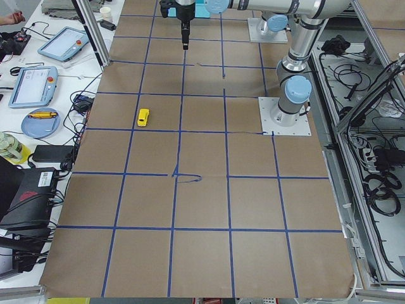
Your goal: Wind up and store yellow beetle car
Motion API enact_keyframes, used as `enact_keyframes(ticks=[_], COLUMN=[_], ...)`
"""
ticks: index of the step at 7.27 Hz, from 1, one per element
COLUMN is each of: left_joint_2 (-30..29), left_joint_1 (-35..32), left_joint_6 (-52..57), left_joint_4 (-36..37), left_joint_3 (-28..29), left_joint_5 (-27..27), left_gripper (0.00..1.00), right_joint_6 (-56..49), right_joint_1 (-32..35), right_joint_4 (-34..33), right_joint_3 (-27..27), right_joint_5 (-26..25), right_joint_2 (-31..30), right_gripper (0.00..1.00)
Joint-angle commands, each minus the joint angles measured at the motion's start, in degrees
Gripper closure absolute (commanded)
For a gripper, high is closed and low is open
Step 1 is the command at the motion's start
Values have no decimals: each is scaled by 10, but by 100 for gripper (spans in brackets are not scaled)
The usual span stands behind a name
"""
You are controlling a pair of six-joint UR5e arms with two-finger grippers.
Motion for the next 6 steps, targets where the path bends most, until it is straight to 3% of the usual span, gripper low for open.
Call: enact_keyframes(ticks=[1, 6], left_joint_2=[1, 11], left_joint_1=[5, -4], left_joint_6=[3, 10], left_joint_4=[0, 12], left_joint_3=[0, -23], left_joint_5=[-39, -41], left_gripper=[0, 0], right_joint_6=[3, 3], right_joint_1=[0, 0], right_joint_4=[3, 6], right_joint_3=[-1, 1], right_joint_5=[3, 3], right_joint_2=[0, 0], right_gripper=[0, 0])
